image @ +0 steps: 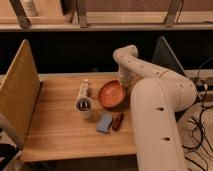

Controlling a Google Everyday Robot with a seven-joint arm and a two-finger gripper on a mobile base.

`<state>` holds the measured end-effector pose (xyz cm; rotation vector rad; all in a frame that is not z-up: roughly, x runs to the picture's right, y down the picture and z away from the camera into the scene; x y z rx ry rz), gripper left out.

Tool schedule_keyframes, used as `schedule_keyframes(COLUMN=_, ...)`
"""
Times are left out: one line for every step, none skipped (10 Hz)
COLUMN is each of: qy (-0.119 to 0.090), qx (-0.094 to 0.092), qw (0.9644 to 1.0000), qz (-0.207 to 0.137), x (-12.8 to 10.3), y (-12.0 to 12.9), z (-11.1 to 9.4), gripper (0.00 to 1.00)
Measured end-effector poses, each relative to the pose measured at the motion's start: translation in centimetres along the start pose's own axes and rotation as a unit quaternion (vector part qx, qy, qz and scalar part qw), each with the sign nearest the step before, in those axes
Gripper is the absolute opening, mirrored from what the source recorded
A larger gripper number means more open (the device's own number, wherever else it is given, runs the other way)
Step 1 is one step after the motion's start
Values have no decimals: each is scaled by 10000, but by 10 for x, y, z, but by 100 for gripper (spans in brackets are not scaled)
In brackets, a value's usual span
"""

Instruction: Drag the ceramic bowl in a circle

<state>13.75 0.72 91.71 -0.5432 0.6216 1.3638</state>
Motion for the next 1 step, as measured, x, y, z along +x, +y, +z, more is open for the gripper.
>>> schedule_keyframes(qy=-2, qx=0, qw=10000, qz=0, x=0, y=0, z=0, gripper=33)
